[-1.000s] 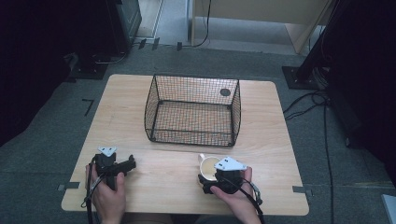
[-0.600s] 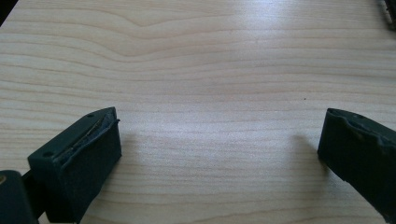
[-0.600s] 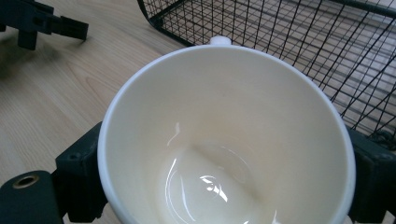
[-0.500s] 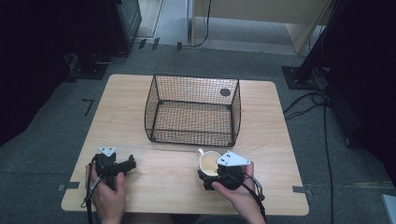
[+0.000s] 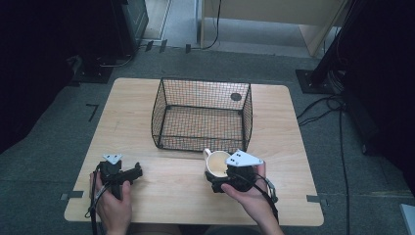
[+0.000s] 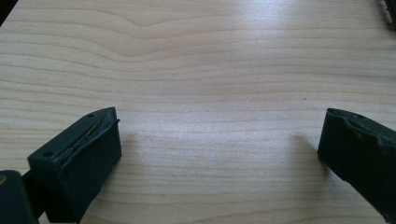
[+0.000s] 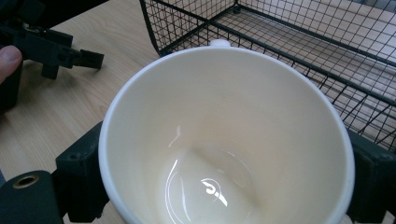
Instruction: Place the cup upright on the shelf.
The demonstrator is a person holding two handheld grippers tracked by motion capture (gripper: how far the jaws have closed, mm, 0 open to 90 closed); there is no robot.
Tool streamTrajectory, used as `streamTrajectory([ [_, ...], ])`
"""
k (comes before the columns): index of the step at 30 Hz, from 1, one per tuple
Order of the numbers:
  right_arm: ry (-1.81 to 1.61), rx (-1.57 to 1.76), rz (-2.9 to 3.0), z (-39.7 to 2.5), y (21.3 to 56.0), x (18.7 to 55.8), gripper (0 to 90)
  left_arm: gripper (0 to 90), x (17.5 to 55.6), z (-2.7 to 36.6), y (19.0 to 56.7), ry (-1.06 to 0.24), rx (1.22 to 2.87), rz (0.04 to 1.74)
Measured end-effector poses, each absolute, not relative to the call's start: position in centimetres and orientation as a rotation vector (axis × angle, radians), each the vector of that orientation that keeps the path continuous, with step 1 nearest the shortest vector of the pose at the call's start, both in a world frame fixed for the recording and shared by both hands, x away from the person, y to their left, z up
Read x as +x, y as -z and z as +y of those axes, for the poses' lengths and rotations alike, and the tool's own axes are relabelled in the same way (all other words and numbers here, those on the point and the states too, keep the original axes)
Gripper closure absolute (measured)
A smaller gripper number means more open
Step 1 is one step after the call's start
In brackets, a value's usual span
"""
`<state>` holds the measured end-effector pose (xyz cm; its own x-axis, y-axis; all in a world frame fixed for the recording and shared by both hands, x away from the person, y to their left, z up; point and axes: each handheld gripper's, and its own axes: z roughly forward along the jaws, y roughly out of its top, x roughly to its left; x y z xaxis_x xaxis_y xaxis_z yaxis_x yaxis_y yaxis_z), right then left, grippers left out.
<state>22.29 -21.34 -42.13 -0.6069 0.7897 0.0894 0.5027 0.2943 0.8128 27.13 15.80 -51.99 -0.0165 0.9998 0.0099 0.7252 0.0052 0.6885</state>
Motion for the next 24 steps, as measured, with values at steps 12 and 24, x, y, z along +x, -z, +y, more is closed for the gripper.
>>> streamTrajectory([
  [12,-1.24,1.125,2.268,-20.6,40.3,23.7,9.3,0.0,27.1,15.8,52.0,-0.725,1.769,1.794],
  [24,-1.252,1.082,2.273,-19.6,38.6,24.9,9.3,0.0,27.1,15.8,52.0,-0.726,1.769,1.794],
])
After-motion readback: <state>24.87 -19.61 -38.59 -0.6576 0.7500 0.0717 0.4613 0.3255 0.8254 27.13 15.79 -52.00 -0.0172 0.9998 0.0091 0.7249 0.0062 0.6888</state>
